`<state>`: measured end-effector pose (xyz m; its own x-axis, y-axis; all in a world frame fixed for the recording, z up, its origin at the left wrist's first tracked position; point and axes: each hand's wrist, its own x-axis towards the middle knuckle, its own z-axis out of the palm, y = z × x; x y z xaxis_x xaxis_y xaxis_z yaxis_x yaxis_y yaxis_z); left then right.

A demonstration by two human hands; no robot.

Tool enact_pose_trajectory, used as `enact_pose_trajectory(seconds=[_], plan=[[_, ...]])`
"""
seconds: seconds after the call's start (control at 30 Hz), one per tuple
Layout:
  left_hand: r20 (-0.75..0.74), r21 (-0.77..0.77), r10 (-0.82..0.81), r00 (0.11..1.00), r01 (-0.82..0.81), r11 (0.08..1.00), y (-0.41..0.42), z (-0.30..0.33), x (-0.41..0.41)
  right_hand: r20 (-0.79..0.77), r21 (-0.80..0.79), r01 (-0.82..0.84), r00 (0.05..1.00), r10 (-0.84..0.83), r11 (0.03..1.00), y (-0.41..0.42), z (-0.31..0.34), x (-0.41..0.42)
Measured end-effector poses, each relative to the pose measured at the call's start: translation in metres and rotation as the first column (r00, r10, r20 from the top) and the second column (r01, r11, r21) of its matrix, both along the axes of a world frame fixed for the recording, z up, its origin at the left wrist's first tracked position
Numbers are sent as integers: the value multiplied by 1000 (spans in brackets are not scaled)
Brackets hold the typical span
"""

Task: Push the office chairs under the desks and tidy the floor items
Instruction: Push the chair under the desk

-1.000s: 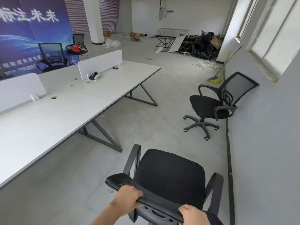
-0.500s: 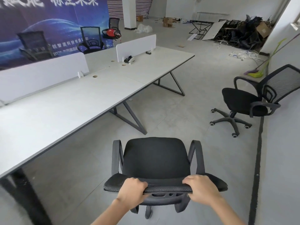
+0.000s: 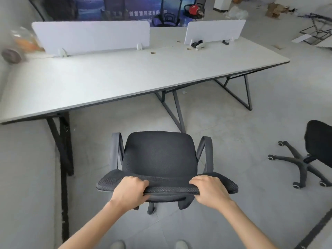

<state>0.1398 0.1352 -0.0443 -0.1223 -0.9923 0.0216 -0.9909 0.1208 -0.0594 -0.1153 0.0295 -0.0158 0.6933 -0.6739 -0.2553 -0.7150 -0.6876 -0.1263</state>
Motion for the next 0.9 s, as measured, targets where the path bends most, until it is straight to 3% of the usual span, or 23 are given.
enact_pose_trajectory(seconds=[0.1, 0.27, 0.53, 0.9], plan=[[-23, 21, 171, 985, -171, 985, 5, -1, -10, -16, 6, -99, 995, 99, 995, -13, -1, 1], [-204, 91, 342, 917, -330, 940, 11, 5, -26, -44, 16, -212, 976, 213, 977, -32, 0, 2], [-154, 11, 370, 916, -373, 928, -10, 13, -41, -35, 1, -317, 948, 317, 948, -82, 4, 8], [-189, 111, 524, 831, -512, 852, -63, 16, 40, 23, 34, -328, 944, 328, 944, -150, 3, 111]])
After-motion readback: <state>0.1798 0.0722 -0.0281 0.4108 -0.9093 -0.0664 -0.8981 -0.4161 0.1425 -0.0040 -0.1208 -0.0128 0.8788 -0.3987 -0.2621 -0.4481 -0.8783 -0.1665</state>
